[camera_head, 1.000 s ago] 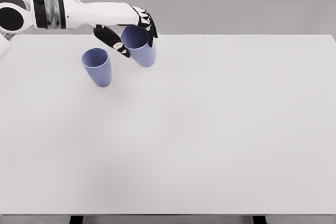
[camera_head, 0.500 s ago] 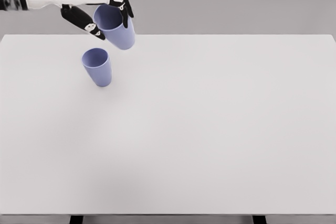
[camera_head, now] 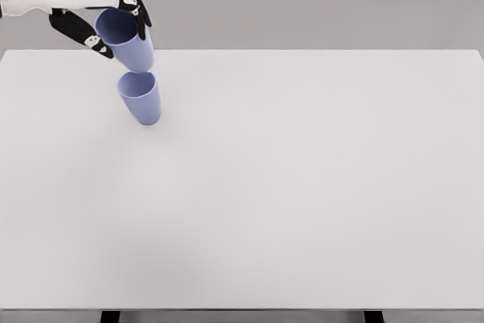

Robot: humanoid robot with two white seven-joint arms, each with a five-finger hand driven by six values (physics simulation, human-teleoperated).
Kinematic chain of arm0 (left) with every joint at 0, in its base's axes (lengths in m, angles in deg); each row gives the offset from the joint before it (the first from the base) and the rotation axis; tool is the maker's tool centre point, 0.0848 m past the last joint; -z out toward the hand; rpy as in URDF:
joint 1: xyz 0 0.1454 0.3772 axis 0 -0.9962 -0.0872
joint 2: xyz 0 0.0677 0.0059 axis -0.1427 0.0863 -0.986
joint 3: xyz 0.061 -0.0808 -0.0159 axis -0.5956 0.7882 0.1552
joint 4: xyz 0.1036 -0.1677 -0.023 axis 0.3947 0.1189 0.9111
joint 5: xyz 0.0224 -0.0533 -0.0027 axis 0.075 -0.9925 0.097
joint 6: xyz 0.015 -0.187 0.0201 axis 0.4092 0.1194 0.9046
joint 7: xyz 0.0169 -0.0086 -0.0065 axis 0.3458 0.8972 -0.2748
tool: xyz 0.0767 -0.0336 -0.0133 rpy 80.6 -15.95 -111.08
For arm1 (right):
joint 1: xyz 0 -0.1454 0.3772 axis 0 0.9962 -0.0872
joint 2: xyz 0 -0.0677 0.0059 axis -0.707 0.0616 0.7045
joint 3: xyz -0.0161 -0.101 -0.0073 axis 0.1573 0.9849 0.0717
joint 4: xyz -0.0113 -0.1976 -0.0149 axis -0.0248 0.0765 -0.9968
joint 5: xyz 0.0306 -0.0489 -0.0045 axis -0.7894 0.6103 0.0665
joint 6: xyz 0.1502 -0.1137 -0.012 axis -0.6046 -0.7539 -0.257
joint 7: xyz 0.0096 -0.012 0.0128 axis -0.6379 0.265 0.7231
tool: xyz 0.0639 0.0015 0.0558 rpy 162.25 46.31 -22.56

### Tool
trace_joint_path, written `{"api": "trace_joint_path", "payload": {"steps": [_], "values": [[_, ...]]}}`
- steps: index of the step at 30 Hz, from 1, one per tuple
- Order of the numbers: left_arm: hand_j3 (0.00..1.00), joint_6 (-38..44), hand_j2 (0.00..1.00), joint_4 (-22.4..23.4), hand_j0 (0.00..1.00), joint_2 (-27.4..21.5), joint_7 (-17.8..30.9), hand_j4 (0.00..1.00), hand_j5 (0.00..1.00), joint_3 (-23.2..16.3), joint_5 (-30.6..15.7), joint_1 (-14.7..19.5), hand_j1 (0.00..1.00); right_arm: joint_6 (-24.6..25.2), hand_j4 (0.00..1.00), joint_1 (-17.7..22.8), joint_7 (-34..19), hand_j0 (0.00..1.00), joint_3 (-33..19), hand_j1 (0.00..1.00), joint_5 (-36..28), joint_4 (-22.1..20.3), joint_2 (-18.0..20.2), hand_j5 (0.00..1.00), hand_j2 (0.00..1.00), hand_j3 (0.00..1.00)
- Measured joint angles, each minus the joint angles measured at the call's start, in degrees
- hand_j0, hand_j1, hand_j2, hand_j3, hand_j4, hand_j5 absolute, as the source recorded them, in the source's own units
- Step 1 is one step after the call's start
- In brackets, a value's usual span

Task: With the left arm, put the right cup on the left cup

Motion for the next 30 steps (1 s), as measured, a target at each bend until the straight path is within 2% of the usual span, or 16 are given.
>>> {"api": "trace_joint_path", "payload": {"steps": [11,30], "values": [[0.52,0.0,0.52,1.0,0.52,-0.3,0.0,0.52,0.52,-2.5,-0.1,-0.1,0.52,0.0,1.00,-0.1,0.0,1.00,0.0,1.00,0.0,0.0,0.0,1.00,1.00,1.00],[0.52,0.0,0.52,2.3,0.52,0.2,0.0,0.52,0.52,-2.7,-0.1,-1.6,0.52,0.0,1.00,-0.1,0.0,1.00,0.0,1.00,0.0,0.0,0.0,1.00,1.00,1.00]]}}
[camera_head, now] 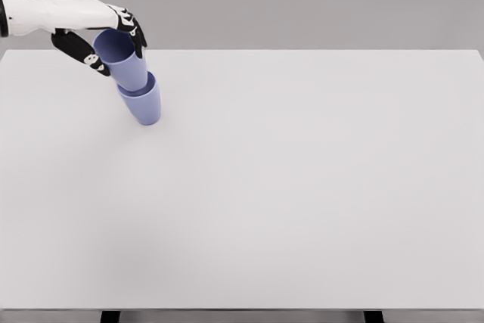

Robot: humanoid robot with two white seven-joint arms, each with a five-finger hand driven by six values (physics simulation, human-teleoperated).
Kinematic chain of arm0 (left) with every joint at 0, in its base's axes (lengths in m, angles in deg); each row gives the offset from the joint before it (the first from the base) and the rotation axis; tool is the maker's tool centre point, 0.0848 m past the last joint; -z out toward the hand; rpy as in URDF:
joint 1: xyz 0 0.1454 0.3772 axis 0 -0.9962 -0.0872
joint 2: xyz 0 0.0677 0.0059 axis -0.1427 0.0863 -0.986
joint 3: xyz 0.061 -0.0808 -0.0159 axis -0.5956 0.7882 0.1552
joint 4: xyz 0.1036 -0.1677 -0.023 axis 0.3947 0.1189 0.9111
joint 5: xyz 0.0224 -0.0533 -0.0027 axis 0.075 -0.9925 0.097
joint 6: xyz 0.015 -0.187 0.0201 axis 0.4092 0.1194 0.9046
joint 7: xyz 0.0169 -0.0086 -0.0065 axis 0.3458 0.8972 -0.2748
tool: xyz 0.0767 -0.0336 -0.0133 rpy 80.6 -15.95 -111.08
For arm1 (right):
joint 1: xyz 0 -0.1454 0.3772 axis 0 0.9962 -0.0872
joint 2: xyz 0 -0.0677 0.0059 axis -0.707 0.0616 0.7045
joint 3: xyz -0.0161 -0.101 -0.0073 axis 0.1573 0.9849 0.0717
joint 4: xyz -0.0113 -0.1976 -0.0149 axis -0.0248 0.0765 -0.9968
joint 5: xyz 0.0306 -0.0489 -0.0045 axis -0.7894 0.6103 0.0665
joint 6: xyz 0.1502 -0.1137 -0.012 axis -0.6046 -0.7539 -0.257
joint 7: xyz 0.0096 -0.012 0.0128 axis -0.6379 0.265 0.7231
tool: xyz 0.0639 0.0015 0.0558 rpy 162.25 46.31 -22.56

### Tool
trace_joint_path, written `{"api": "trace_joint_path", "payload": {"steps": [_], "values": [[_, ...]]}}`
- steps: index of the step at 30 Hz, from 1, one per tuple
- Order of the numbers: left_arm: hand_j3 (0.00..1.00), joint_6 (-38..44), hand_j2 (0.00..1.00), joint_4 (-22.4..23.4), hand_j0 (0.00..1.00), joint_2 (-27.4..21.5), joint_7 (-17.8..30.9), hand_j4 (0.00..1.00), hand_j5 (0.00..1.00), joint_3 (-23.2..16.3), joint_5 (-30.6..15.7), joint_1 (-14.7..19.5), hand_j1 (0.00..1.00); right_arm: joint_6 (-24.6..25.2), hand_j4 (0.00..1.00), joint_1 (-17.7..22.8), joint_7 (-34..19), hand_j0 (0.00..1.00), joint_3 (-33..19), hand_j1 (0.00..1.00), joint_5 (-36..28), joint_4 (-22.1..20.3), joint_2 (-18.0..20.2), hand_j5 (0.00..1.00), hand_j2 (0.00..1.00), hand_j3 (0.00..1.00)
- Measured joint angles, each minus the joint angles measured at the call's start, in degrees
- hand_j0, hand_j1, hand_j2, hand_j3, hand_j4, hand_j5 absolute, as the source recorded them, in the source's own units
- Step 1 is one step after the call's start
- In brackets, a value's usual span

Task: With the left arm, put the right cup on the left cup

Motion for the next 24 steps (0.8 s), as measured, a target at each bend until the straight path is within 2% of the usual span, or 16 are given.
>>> {"api": "trace_joint_path", "payload": {"steps": [20,22,24], "values": [[0.53,0.2,0.53,0.6,0.53,0.9,0.0,0.53,0.53,0.1,0.2,-0.9,0.53,0.0,1.00,0.1,0.0,1.00,0.0,1.00,0.0,0.0,0.0,1.00,1.00,1.00],[0.56,0.2,0.56,0.6,0.56,1.1,0.0,0.56,0.56,0.1,0.2,-0.9,0.56,0.0,1.00,0.1,0.0,1.00,0.0,1.00,0.0,0.0,0.0,1.00,1.00,1.00],[0.64,0.2,0.64,0.6,0.64,1.2,0.0,0.64,0.64,0.2,0.6,-0.9,0.64,0.0,1.00,0.1,0.0,1.00,0.0,1.00,0.0,0.0,0.0,1.00,1.00,1.00]]}}
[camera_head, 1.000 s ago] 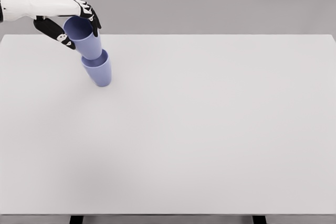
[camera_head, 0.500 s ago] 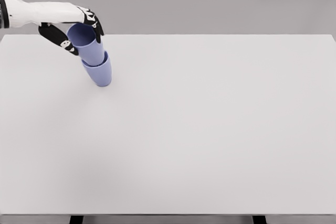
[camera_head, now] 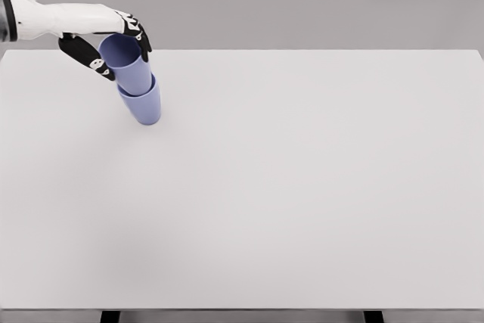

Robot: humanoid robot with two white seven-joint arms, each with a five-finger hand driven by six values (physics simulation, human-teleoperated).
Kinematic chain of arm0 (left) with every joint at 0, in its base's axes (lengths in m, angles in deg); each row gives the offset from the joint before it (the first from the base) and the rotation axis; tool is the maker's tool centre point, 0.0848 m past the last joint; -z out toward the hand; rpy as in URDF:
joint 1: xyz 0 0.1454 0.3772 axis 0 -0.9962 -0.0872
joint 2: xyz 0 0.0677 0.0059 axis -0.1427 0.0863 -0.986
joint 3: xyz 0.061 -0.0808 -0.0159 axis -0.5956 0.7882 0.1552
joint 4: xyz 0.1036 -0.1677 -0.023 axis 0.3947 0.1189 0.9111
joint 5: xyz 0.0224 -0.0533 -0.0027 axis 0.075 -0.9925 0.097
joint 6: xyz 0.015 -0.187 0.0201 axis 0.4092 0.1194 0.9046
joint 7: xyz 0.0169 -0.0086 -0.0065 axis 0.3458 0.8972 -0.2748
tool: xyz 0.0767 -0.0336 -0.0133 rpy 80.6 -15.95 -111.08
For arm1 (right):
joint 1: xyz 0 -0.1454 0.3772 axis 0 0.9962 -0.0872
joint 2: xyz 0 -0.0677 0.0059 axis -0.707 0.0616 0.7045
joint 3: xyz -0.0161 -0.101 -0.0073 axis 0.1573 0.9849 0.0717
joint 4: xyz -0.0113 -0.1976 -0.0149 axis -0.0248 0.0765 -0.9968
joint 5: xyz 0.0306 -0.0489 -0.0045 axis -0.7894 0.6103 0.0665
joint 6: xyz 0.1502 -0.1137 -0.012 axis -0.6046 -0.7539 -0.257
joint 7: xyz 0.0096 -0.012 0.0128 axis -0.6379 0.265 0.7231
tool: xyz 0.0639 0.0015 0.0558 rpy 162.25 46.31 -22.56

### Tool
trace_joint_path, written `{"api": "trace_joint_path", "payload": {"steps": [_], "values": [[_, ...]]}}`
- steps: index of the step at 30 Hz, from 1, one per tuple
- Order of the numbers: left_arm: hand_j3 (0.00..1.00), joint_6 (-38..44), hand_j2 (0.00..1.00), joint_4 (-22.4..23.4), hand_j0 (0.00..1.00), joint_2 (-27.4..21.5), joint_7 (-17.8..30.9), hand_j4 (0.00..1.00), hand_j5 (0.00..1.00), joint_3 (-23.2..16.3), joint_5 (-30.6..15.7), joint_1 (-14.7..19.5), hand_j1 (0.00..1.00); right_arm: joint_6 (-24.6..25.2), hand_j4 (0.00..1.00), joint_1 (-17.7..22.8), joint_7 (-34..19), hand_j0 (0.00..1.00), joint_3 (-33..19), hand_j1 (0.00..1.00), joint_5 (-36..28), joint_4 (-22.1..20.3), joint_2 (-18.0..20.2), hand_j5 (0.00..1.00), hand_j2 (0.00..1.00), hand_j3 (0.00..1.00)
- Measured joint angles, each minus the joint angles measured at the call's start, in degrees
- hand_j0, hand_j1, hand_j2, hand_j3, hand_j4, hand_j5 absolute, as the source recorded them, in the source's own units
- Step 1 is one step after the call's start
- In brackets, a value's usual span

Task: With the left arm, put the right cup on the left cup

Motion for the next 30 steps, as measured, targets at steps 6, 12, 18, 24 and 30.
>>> {"api": "trace_joint_path", "payload": {"steps": [6,12,18,24,30], "values": [[0.71,0.0,0.71,0.0,0.71,0.0,0.0,0.71,0.71,0.2,0.4,0.0,0.71,0.0,1.00,0.0,0.0,1.00,0.0,1.00,0.0,0.0,0.0,1.00,1.00,1.00],[0.74,0.0,0.74,0.0,0.74,-0.1,0.0,0.74,0.74,0.4,0.6,-0.1,0.74,0.0,1.00,0.0,0.0,1.00,0.0,1.00,0.0,0.0,0.0,1.00,1.00,1.00],[0.81,0.0,0.81,0.0,0.81,0.0,0.0,0.81,0.81,0.5,0.6,-0.8,0.81,0.0,1.00,-0.1,0.0,1.00,0.0,1.00,0.0,0.0,0.0,1.00,1.00,1.00],[0.92,0.0,0.92,0.2,0.92,-0.1,0.0,0.92,0.92,0.7,0.6,-0.8,0.92,0.0,1.00,0.0,0.0,1.00,0.0,1.00,0.0,0.0,0.0,1.00,1.00,1.00],[1.00,0.0,1.00,-0.4,1.00,-0.5,0.0,1.00,1.00,0.9,0.5,-0.5,1.00,0.0,1.00,0.0,0.0,1.00,0.0,1.00,0.0,0.0,0.0,1.00,1.00,1.00]]}}
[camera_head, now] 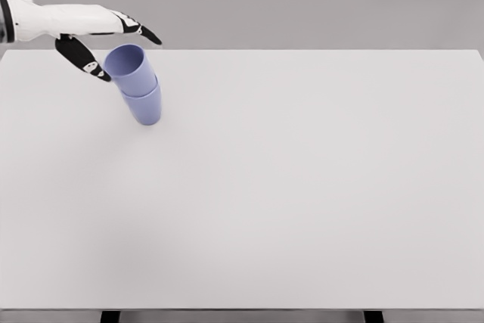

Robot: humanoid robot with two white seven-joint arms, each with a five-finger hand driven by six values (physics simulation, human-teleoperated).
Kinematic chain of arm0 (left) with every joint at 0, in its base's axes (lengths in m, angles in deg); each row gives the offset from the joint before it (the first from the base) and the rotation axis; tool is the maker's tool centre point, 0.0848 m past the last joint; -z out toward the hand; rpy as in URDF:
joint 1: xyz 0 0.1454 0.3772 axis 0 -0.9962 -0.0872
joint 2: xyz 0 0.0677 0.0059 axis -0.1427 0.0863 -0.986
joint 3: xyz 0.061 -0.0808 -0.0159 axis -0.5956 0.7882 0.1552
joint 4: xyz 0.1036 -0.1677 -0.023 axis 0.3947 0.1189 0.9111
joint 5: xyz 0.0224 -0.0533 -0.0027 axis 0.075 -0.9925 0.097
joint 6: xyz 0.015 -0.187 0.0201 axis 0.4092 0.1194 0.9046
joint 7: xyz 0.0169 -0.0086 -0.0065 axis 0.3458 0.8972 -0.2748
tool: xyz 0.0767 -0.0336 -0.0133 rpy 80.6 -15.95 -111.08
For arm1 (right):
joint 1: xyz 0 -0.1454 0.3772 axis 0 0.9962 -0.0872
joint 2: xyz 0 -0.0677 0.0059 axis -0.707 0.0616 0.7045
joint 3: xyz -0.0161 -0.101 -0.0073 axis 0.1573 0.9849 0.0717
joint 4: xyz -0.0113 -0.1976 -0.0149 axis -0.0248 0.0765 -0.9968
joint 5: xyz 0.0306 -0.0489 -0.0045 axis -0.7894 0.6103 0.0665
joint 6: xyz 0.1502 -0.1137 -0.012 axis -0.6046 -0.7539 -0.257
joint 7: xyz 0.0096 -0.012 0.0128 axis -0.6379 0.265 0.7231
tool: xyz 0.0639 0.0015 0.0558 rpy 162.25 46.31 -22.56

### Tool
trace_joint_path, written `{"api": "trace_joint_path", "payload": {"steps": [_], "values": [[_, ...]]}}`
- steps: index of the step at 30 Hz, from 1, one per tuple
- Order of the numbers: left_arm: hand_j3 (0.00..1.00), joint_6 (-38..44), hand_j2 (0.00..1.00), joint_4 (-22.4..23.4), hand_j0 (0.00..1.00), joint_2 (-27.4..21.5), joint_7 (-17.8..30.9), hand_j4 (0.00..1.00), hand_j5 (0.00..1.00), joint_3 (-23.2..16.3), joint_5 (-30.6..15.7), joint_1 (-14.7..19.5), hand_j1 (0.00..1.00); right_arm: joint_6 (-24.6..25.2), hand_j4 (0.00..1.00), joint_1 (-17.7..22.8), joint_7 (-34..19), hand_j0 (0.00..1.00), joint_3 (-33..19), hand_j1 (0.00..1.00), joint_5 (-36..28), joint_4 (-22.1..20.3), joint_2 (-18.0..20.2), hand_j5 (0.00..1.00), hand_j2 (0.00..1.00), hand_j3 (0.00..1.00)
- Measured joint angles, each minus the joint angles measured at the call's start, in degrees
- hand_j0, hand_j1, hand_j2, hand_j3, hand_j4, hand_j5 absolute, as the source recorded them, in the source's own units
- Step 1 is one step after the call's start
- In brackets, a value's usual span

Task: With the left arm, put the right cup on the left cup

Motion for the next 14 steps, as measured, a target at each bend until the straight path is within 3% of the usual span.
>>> {"api": "trace_joint_path", "payload": {"steps": [3,6,8,11,14], "values": [[1.00,-0.1,1.00,-7.5,1.00,-4.5,0.0,1.00,1.00,2.6,-1.8,-0.3,1.00,0.0,1.00,-0.1,0.0,1.00,0.0,1.00,0.0,0.0,0.0,1.00,1.00,1.00],[1.00,-0.1,1.00,-20.1,1.00,-13.4,0.0,1.00,1.00,5.0,-7.9,-0.5,1.00,0.0,1.00,0.0,0.0,1.00,0.0,1.00,0.0,0.0,0.0,1.00,1.00,1.00],[1.00,-0.1,1.00,-28.0,1.00,-18.6,0.0,1.00,1.00,6.3,-11.9,-5.3,1.00,0.0,1.00,0.0,0.0,1.00,0.0,1.00,0.0,0.0,0.0,1.00,1.00,1.00],[1.00,-0.2,1.00,-33.5,1.00,-21.0,0.0,1.00,1.00,7.4,-14.4,-8.9,1.00,0.0,1.00,0.0,0.0,1.00,0.0,1.00,0.0,0.0,0.0,1.00,1.00,1.00],[1.00,-0.2,1.00,-35.5,1.00,-20.4,0.0,1.00,1.00,7.8,-15.3,-10.4,1.00,0.0,1.00,0.0,0.0,1.00,0.0,1.00,0.0,0.0,0.0,1.00,1.00,1.00]]}}
